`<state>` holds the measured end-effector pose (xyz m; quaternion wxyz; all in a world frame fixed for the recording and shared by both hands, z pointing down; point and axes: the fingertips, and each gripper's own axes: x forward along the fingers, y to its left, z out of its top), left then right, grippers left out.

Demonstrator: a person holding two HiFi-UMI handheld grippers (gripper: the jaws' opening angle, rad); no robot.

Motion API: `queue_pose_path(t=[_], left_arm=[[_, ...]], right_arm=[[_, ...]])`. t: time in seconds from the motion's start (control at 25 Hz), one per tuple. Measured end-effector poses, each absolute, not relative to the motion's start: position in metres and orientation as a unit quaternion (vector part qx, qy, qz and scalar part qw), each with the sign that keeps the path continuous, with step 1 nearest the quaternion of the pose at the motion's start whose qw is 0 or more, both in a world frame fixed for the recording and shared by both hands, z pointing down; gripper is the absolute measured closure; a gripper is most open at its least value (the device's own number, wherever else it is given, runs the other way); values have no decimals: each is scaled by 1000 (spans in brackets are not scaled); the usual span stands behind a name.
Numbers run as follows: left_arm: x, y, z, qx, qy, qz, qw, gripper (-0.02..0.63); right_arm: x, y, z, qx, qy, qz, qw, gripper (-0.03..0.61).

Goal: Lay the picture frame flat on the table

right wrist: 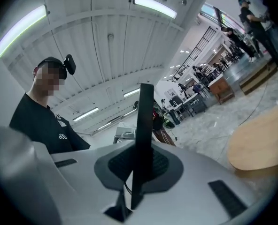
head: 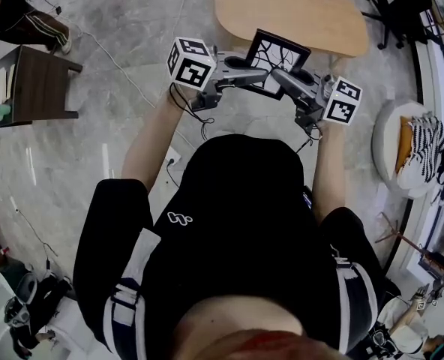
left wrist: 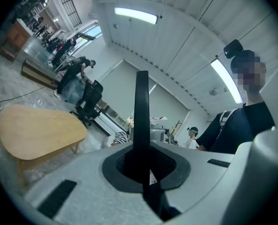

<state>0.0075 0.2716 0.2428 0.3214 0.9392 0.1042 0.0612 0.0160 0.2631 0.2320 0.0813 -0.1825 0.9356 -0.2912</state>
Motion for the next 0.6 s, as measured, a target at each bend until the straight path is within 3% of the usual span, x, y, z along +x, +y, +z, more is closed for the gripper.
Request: queue_pose_path(t=[0.32,0.6], left_arm=[[1,259,270,937,90,62,331,595],[-6,179,281,937,50,51,341,595]], right_arm=[[10,250,260,-184,930,-306,87,555],[2,168,271,-150,936,-310,74,555]])
